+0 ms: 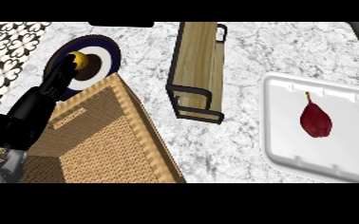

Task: Pick the tomato from the tray and place it in the tiered shelf

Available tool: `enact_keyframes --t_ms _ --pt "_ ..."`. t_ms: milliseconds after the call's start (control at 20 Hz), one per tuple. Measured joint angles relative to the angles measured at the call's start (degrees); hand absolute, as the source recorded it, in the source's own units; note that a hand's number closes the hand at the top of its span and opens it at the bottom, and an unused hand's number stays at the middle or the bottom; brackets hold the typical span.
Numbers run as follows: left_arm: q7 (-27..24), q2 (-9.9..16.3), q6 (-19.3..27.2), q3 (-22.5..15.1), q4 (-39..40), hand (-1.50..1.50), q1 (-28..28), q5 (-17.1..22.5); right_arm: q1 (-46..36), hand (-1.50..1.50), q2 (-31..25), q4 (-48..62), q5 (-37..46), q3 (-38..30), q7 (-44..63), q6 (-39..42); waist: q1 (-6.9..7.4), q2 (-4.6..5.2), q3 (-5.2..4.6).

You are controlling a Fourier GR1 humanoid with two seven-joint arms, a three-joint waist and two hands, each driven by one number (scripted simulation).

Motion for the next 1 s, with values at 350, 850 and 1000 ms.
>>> enact_keyframes --t_ms 350,850,1000 --pt "0.2 0.0 -0.2 -0.7 0.4 0.00 -1.2 0.3 -4.1 1.50 6.5 3.4 3.8 2.6 0.4 -3.2 0.75 0.13 -0.07" --pt "0.2 0.1 0.2 -0.9 0.5 0.00 -1.2 0.3 -6.0 1.50 16.4 8.5 8.7 7.4 1.1 -5.2 0.64 0.10 -0.02" --pt "0.3 0.3 0.4 -0.7 0.1 0.00 -0.9 0.5 -5.1 -1.50 19.7 11.5 5.3 5.7 2.3 0.4 0.51 0.27 -0.07"
